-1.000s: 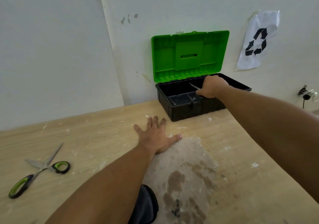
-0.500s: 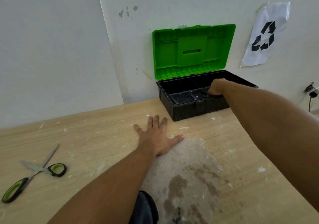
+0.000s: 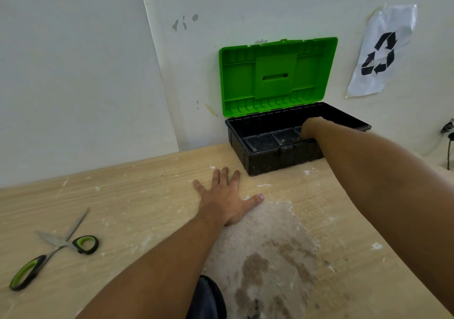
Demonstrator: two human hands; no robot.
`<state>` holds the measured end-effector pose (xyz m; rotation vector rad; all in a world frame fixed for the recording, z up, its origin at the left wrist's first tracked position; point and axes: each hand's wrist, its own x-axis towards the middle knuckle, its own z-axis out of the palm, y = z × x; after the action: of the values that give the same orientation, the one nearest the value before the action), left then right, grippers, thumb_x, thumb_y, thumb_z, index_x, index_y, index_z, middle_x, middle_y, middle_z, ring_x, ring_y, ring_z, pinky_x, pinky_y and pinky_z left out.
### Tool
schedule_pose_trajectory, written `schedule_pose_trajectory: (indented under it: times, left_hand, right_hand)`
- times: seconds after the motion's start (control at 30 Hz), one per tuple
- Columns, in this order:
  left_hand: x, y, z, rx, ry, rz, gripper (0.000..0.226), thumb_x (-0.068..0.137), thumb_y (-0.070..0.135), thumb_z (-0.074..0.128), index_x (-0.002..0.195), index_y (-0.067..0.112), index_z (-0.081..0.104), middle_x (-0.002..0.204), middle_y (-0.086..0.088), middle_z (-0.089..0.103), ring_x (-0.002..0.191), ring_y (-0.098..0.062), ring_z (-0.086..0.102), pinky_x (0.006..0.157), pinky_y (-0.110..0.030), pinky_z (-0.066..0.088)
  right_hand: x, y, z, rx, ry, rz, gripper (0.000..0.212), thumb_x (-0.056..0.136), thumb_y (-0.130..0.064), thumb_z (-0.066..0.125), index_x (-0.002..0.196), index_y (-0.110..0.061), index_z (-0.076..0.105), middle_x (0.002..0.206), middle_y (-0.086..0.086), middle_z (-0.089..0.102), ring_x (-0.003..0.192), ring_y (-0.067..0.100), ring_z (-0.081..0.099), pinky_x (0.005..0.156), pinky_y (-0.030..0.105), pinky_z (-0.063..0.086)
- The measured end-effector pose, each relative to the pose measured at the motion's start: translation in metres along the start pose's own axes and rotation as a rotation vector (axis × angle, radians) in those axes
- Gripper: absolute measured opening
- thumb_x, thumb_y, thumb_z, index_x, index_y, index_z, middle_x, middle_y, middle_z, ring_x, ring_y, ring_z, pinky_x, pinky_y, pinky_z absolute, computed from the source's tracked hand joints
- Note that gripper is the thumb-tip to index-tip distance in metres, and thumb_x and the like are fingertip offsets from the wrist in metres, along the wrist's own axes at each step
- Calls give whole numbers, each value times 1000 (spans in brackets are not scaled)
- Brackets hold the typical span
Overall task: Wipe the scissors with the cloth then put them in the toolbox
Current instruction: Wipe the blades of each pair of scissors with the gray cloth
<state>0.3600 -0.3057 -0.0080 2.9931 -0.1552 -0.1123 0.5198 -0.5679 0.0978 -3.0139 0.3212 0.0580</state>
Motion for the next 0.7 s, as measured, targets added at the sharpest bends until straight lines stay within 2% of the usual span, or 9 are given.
schedule_pose_trajectory:
  times: [0.17,0.27,0.37,0.4,0.43,0.47,0.53,0.6,0.7]
  left_hand:
    - [-2,0,-5,-17,-25,2,123,57,103,1,158,32,-1,167,-1,-12,152,-25,-16,105,-76,-14]
    - [-7,0,-14,-44,-69,7,119,61,100,6,159,32,2,168,0,-9,153,-24,-14,105,-75,-13]
    - [-15,-5,-19,-291,31,27,89,82,84,29,152,29,34,162,0,28,151,-22,20,116,-65,0]
    - [-21,-9,-21,-460,108,28,70,89,71,43,142,27,50,149,0,49,140,-21,40,119,-54,18]
    - [-27,-13,-23,-617,192,27,48,91,57,55,127,26,62,129,3,64,124,-18,56,109,-40,38]
    - [-35,-17,-27,-712,263,33,28,92,44,62,111,24,69,109,6,70,106,-15,65,92,-28,48]
    - [-52,-27,-38,-775,348,47,10,91,25,65,89,18,72,86,4,72,82,-15,68,73,-27,52]
    - [-68,-40,-49,-793,395,56,13,91,17,63,79,15,70,76,-1,73,70,-15,70,70,-34,57]
    - [-96,-68,-62,-795,488,17,16,89,18,61,75,15,69,70,-1,72,60,-10,69,64,-29,56]
  right_hand:
    - [-28,-2,-1,334,257,-38,28,88,-29,62,92,-2,65,99,20,66,85,35,62,68,34,47]
    - [-68,-13,5,464,417,-150,39,88,-28,62,119,-5,64,120,15,63,104,32,60,82,37,49]
    - [-121,-28,15,558,502,-279,41,92,-27,61,129,-12,58,136,8,54,125,26,49,98,40,45]
    - [-138,-34,19,578,520,-309,39,92,-27,61,128,-13,59,136,7,54,127,26,47,103,42,44]
    - [-156,-41,23,606,518,-330,35,92,-27,61,125,-14,61,133,6,56,125,25,48,103,43,45]
    - [-174,-50,26,646,505,-346,31,91,-27,61,120,-15,63,126,5,59,118,23,52,99,42,47]
    - [-210,-70,32,741,387,-377,18,90,-25,64,104,-15,71,104,0,68,97,19,62,85,35,52]
    - [-242,-91,39,777,217,-419,13,88,-26,67,86,-14,73,82,-2,70,79,17,65,69,28,50]
    - [-286,-116,45,716,-77,-539,34,90,-38,68,83,-5,72,74,6,69,65,18,59,59,28,45]
